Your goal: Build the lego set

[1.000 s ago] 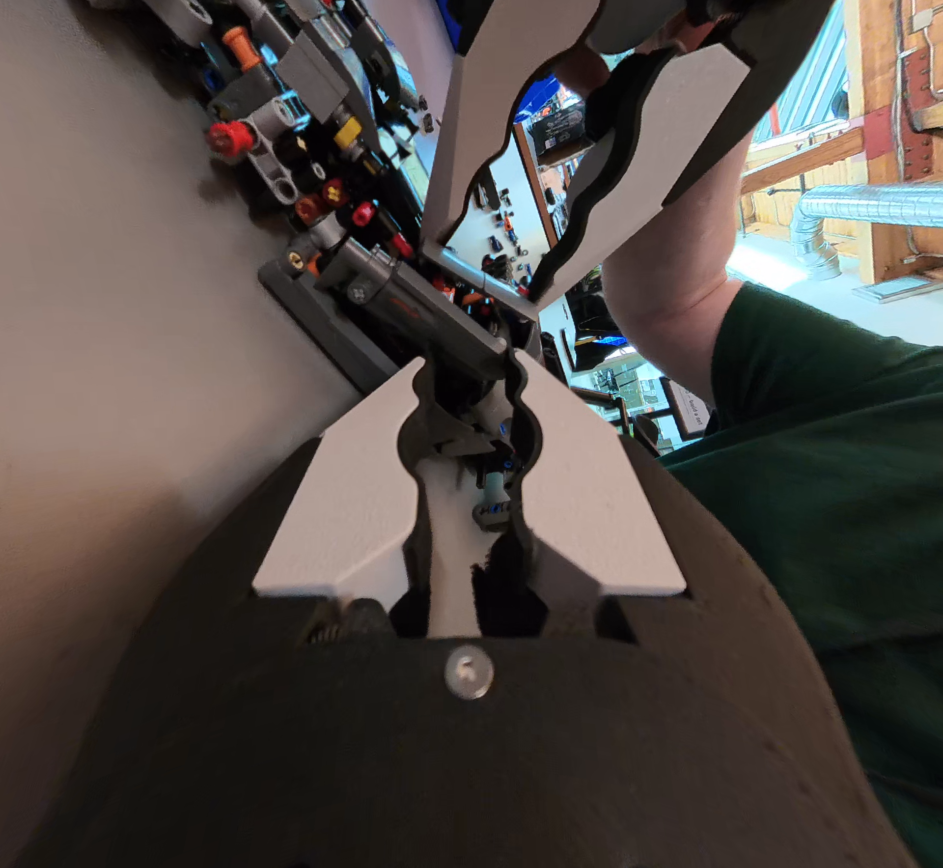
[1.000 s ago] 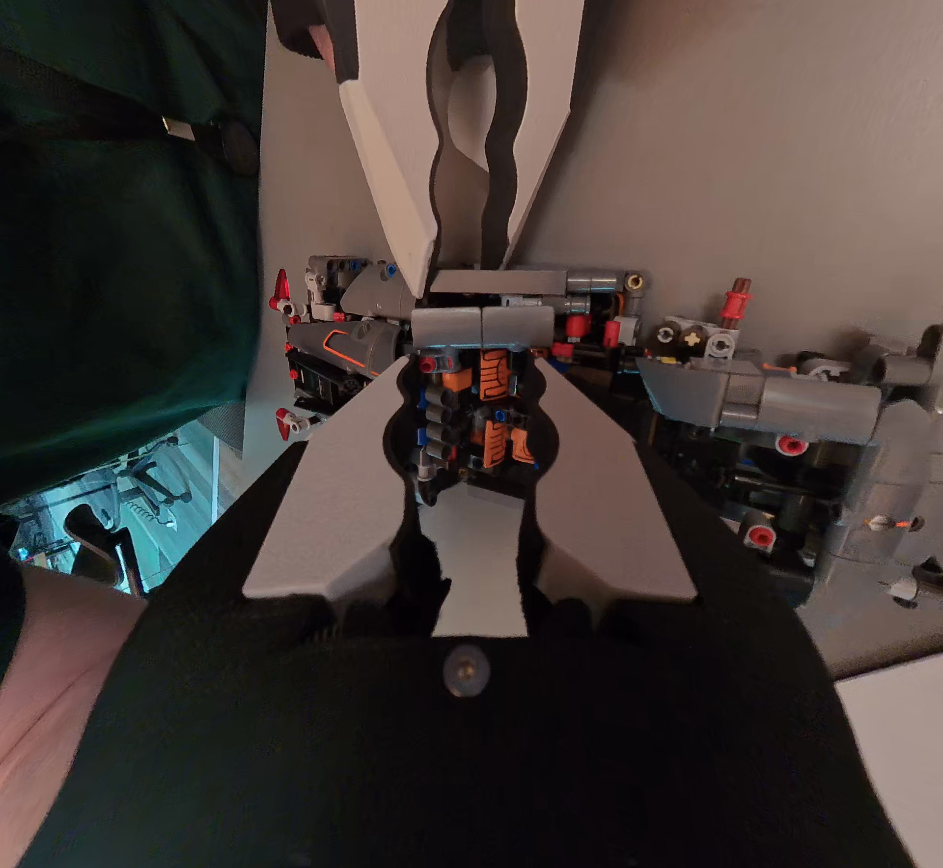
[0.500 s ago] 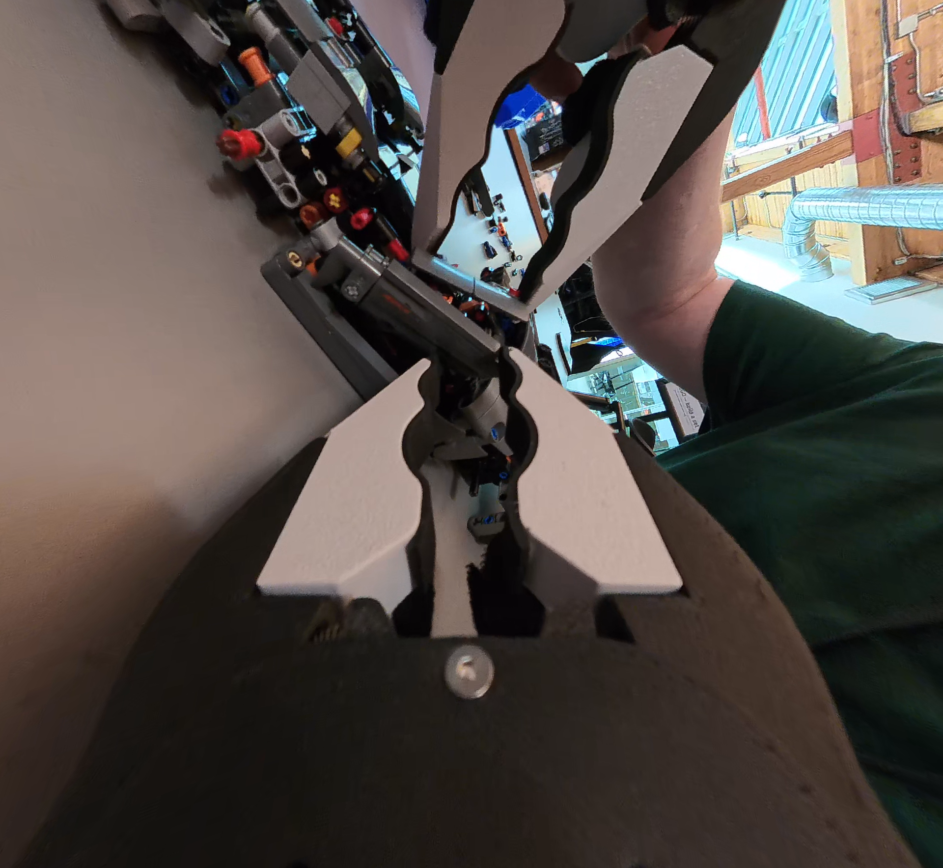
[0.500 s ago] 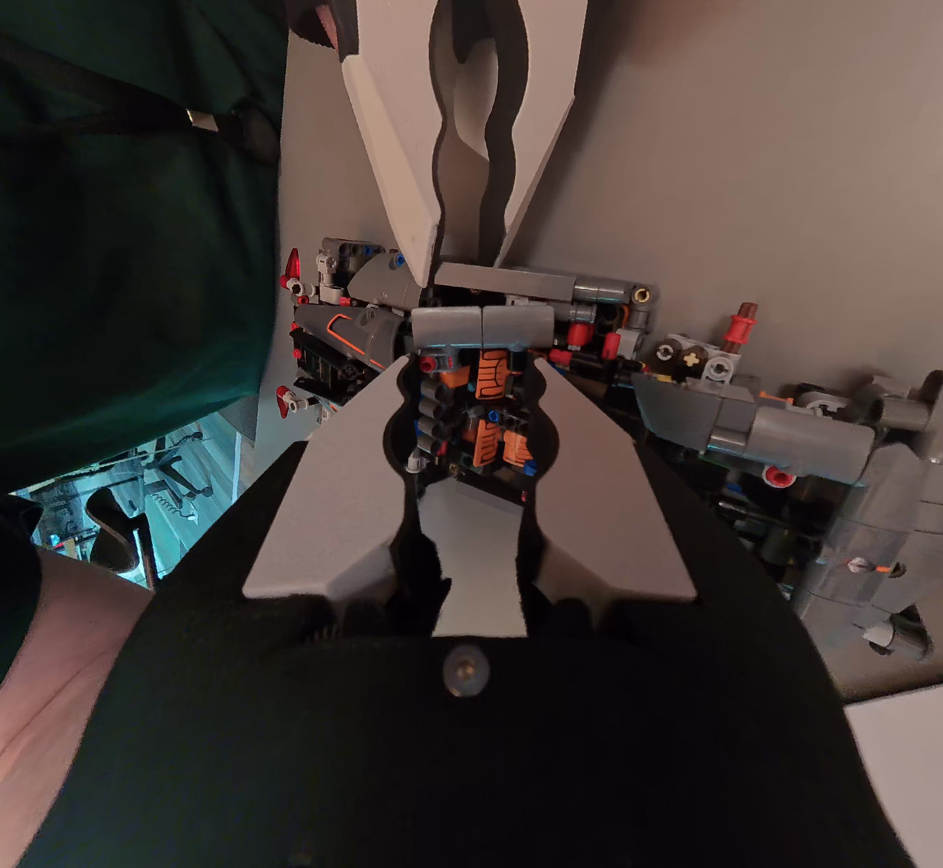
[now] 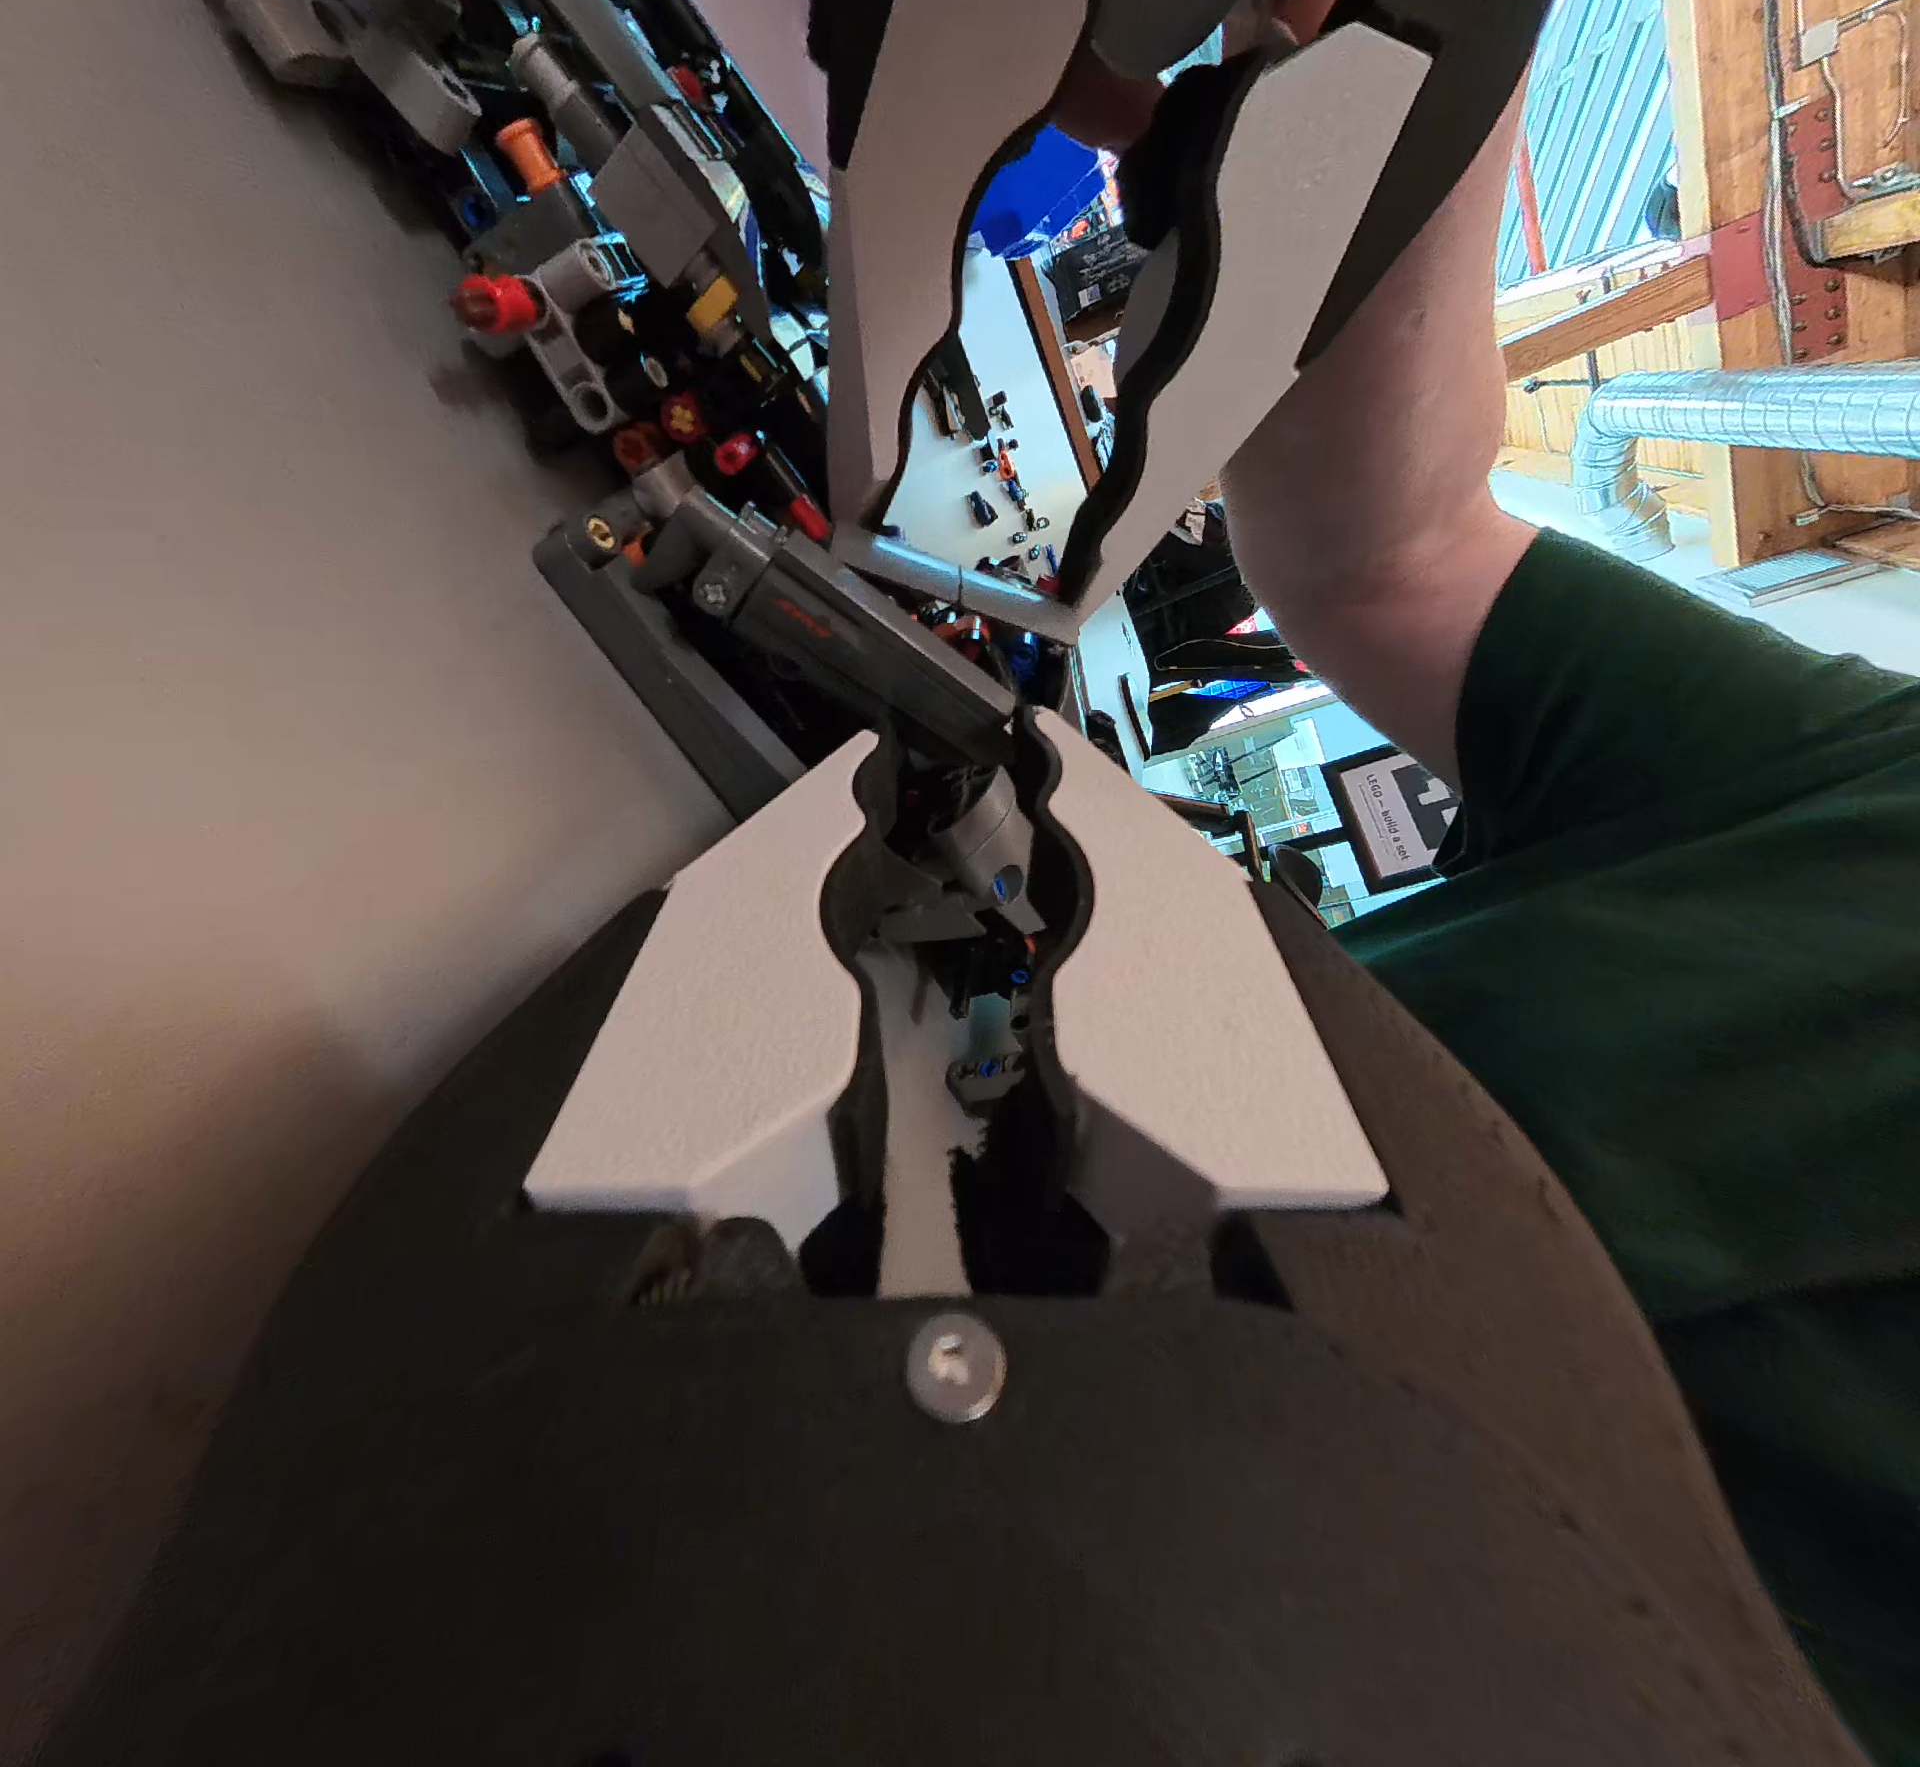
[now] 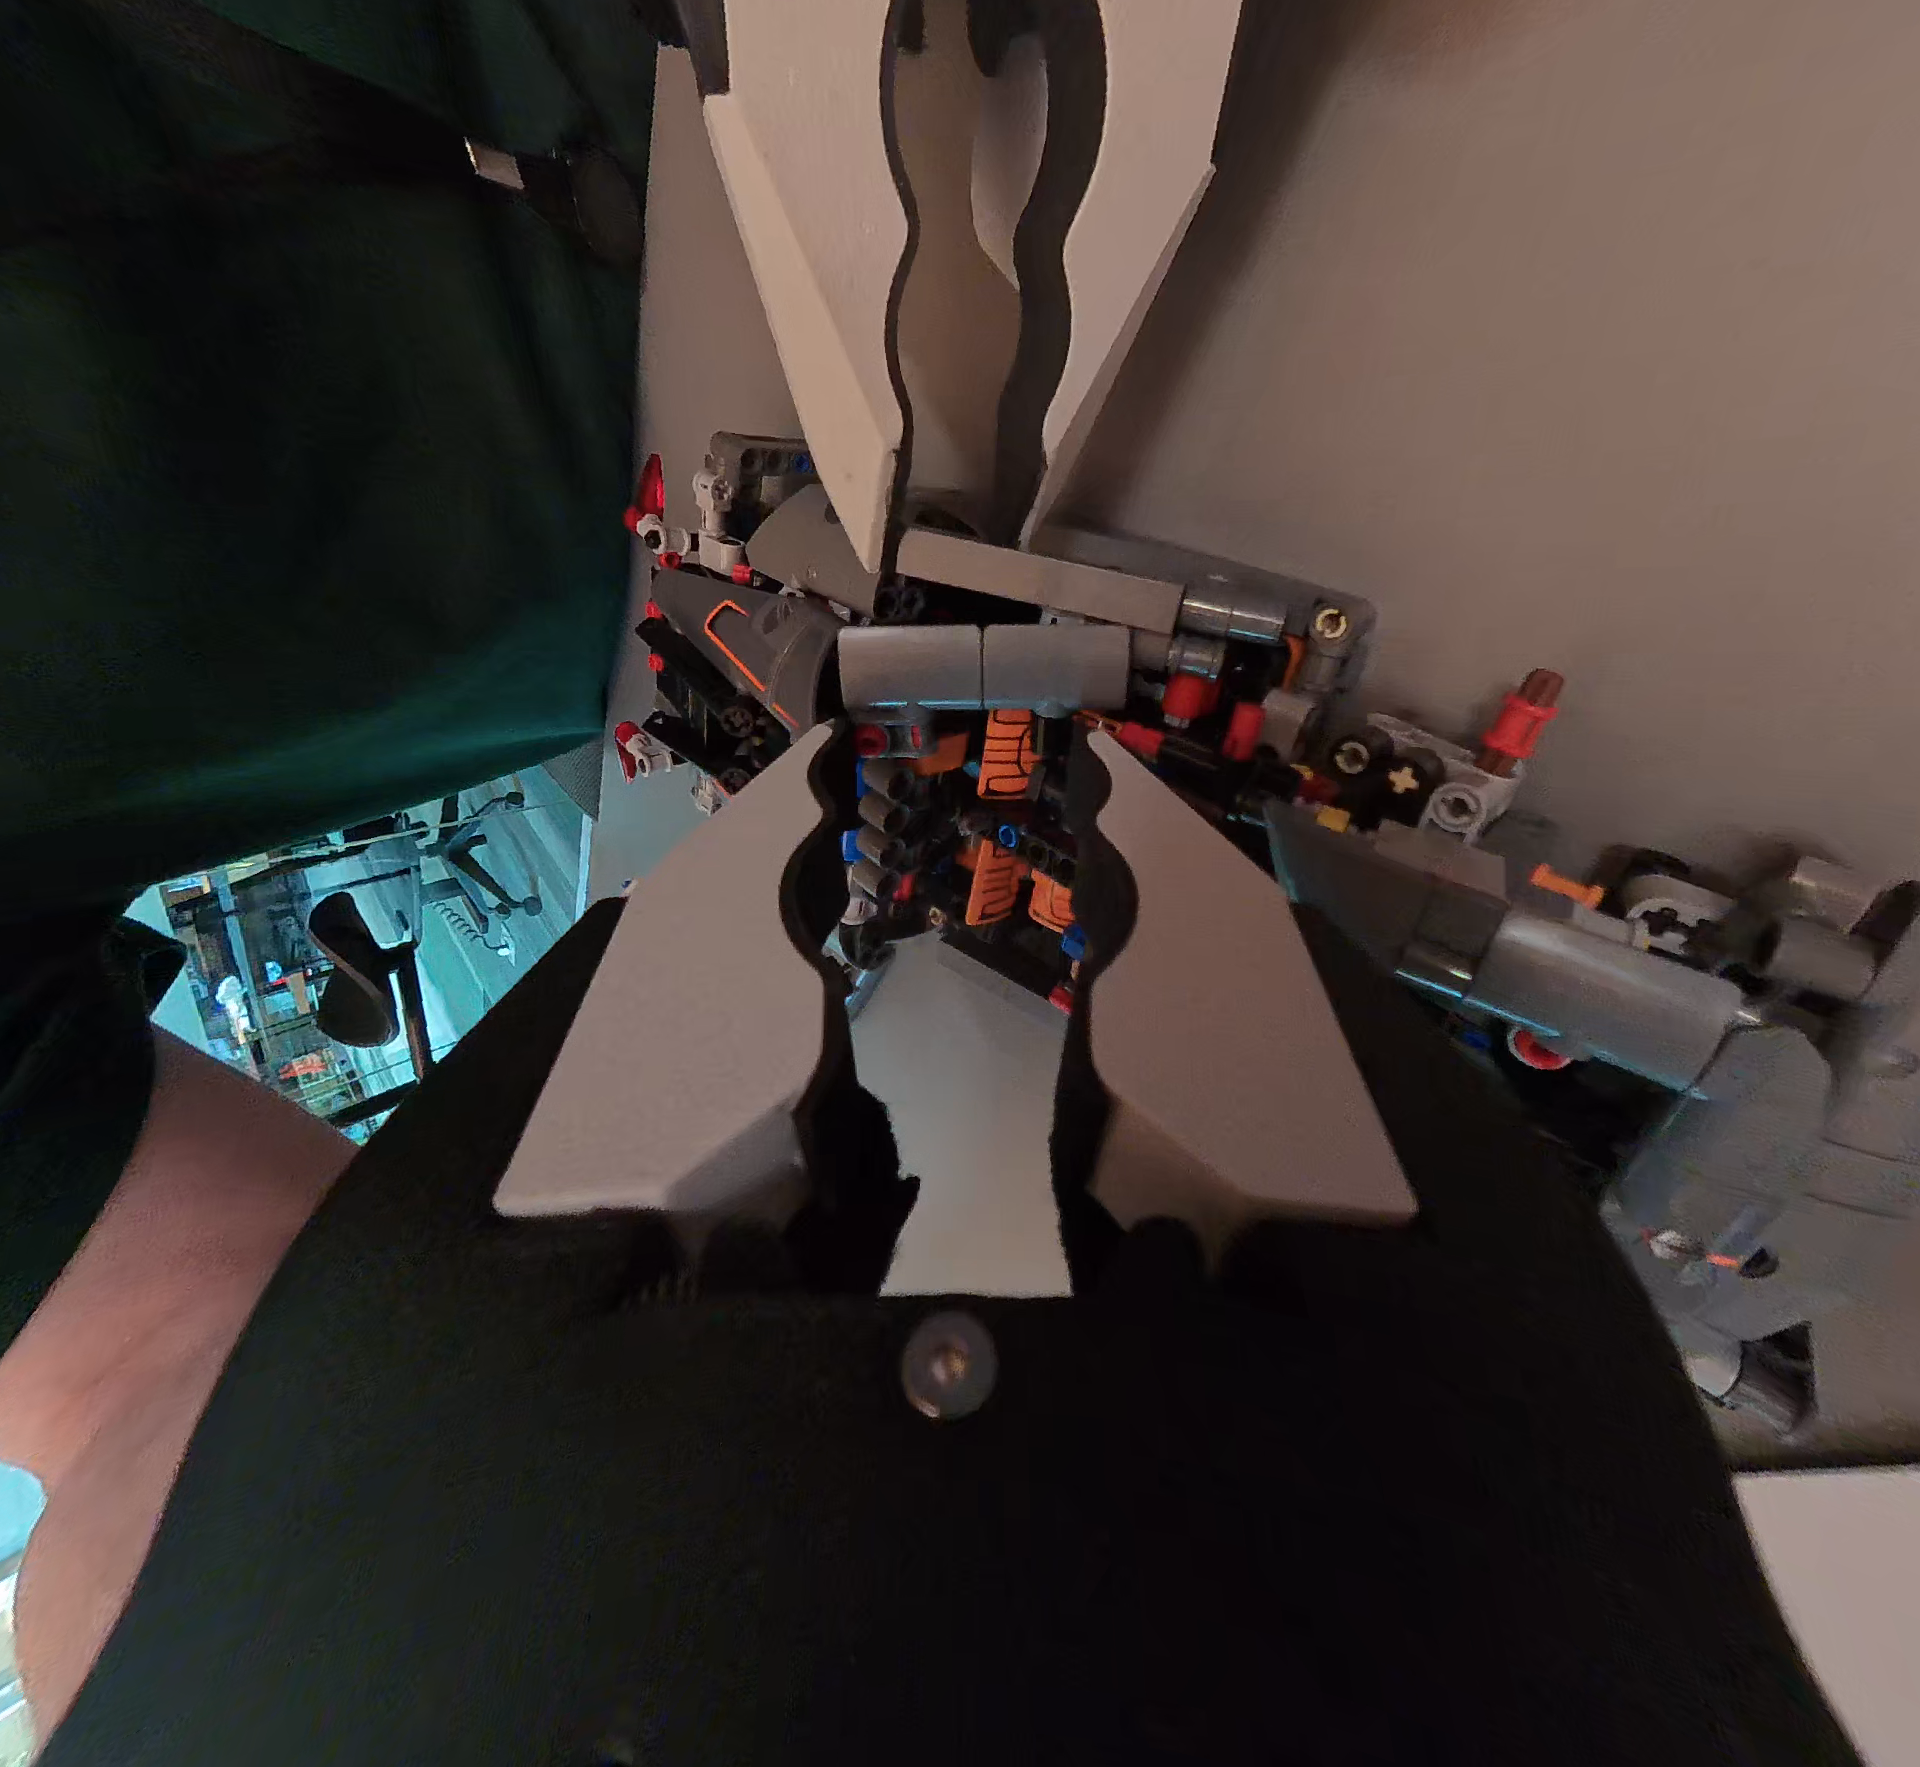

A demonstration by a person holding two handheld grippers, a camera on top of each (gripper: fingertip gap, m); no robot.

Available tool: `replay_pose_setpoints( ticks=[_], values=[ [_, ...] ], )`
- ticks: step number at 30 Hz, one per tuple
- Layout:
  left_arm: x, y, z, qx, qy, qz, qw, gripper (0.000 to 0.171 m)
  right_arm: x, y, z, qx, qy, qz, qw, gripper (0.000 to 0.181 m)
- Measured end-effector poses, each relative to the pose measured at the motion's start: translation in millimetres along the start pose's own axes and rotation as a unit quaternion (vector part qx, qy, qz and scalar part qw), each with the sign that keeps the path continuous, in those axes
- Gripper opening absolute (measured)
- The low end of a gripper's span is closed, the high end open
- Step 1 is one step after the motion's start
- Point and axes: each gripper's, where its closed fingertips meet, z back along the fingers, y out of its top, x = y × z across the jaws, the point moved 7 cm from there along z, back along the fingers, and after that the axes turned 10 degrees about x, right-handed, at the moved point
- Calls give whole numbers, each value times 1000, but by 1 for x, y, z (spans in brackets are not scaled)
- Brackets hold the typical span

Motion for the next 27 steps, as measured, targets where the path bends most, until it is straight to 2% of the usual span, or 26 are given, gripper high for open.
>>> replay_pose_setpoints(
  ticks=[7,18,27],
  values=[
    [0,0,0,-1,-4,2,1000,20,-5,0,-1,2,-33,7,999,38],
    [0,-1,0,-6,-1,-3,1000,20,-20,3,-10,-4,-159,27,987,38],
    [0,-1,-2,-26,1,-18,999,20,-23,0,-13,23,-186,39,981,37]
  ],
)
